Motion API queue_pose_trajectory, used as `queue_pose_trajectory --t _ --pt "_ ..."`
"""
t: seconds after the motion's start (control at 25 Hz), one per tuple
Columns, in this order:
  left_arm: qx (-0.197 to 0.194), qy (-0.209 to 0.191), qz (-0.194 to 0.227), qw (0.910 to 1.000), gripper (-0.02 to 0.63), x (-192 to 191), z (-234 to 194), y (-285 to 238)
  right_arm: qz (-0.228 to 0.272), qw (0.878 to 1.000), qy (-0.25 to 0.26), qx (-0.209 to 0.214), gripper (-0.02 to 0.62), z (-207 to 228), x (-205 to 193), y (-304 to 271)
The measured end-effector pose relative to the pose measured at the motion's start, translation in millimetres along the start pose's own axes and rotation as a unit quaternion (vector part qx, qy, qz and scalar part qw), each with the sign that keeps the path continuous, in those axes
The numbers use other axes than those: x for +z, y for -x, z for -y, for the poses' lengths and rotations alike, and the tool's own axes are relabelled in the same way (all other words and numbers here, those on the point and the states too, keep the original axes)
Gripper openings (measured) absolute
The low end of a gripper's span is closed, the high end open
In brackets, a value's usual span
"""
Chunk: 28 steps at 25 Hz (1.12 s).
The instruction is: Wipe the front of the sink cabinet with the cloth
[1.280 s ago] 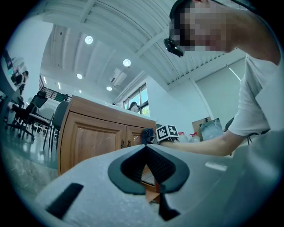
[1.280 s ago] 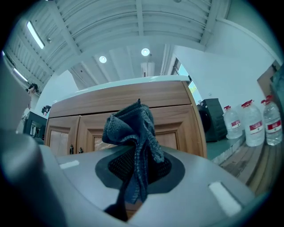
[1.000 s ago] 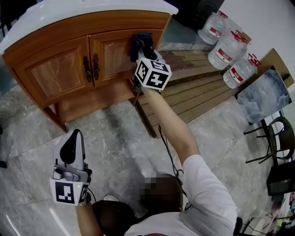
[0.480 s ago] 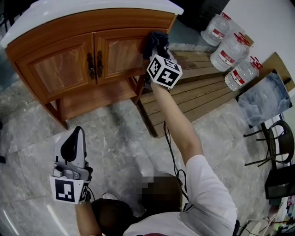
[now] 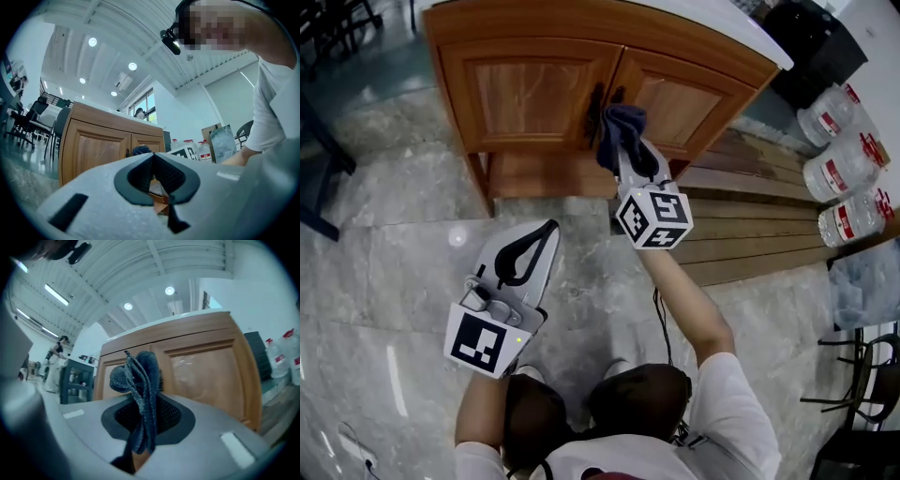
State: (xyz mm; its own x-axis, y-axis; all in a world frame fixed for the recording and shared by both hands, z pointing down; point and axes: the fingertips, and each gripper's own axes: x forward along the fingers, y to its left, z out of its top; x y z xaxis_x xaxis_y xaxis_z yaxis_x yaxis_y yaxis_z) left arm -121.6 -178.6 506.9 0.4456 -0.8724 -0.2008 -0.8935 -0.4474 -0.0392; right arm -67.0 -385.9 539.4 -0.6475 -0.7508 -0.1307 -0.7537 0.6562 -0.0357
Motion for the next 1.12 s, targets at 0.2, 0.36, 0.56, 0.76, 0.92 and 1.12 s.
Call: queue_pose_trajectory --t 0.2,0.36,0.56,0.76,0.92,1.12 --pt "0.013 -0.001 0.003 0.9999 -0.002 5.5 -3.8 8.6 -0.027 0.991 -0.019 0.129 0.066 -111.6 -38.1 -34.2" --pt "0.014 -0.005 0.001 0.9999 -0.002 5.9 -6.4 11.1 -0.042 0.980 -0.032 0.194 0.067 -169.2 -56.6 -58.7" --pt "0.031 -0.008 0.012 0.9994 -0.002 9.8 -16.2 15.3 -0.050 0.971 -0.018 0.235 0.067 -217.4 -67.3 -84.9" --pt "0.042 -0.008 0.011 0.9990 -0.002 10.7 -21.0 18.3 -0.053 0.971 -0.025 0.231 0.067 -240.4 -63.9 -109.1" --pt "0.052 -0.011 0.015 0.9985 -0.002 12.7 -24.0 21.1 -0.053 0.971 -0.032 0.229 0.067 -253.7 -69.3 -124.1" --pt "0.059 -0.012 0.014 0.9981 -0.002 15.1 -28.1 26.2 -0.066 0.978 -0.047 0.192 0.067 -249.5 -78.9 -141.8"
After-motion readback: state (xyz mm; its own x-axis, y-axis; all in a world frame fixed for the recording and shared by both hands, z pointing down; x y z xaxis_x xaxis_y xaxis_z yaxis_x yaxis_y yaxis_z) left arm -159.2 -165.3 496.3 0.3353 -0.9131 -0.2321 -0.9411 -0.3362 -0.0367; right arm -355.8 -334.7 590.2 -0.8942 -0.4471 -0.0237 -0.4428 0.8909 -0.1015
